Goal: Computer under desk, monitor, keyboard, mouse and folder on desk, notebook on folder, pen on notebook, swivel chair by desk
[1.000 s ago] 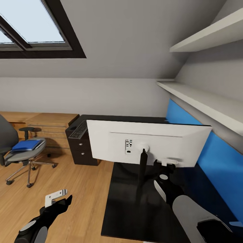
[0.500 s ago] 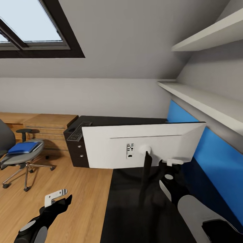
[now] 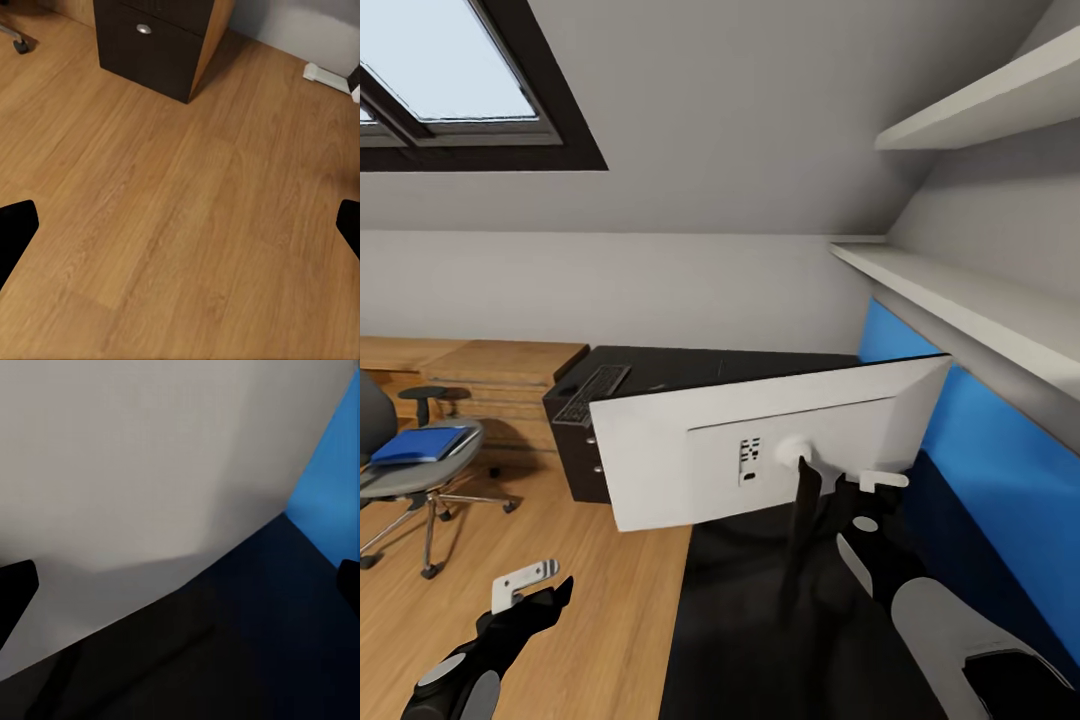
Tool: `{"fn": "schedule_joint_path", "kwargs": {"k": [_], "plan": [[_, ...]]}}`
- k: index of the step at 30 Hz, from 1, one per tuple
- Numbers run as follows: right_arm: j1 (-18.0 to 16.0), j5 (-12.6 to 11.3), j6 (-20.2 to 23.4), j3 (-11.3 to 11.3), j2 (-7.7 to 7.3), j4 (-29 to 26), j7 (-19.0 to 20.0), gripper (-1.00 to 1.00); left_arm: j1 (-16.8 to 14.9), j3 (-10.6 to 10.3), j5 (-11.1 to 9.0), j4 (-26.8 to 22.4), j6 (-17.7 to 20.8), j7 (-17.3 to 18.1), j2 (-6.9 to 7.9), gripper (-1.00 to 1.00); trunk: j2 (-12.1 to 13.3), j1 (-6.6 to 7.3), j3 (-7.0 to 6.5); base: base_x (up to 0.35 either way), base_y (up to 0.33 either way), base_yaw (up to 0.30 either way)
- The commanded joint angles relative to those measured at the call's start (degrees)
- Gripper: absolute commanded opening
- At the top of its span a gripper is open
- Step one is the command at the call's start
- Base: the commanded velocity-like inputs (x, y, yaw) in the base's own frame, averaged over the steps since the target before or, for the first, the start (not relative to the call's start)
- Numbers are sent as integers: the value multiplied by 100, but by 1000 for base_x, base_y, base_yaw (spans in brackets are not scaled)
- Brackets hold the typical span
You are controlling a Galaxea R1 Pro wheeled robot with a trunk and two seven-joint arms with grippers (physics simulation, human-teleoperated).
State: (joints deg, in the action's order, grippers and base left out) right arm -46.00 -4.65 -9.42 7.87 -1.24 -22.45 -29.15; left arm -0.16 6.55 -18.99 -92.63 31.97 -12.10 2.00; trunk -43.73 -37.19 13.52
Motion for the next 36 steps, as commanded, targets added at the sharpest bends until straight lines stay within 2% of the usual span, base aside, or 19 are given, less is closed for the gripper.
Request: {"fn": "schedule_joint_path", "kwargs": {"k": [1,29,30,33,34,35,36], "plan": [[-6,-45,-26,45,-7,3,-25,100,-2,-5,-61,-9,21,-47,2,100,-6,-2,7,73,0,0],[-6,-36,-26,48,-79,3,-38,100,-2,32,-52,33,14,-54,14,100,-6,-2,7,113,0,0],[-6,-36,-25,48,-96,3,-38,100,-2,312,-53,35,13,-66,7,100,-6,-2,7,35,0,0],[-6,-36,-25,48,-111,3,-38,100,-2,441,-54,35,15,-75,8,100,-6,-2,7,9,2,0],[-6,-36,-25,48,-115,3,-39,100,-2,516,-57,35,16,-78,9,100,-6,-2,7,-92,40,0],[-6,-36,-25,48,-124,-1,-44,100,-2,701,-61,35,17,-81,5,100,-6,-2,7,-236,113,0],[-6,-36,-25,48,-125,-2,-45,100,-2,732,-63,35,18,-81,4,100,-6,-2,7,-250,121,0]]}}
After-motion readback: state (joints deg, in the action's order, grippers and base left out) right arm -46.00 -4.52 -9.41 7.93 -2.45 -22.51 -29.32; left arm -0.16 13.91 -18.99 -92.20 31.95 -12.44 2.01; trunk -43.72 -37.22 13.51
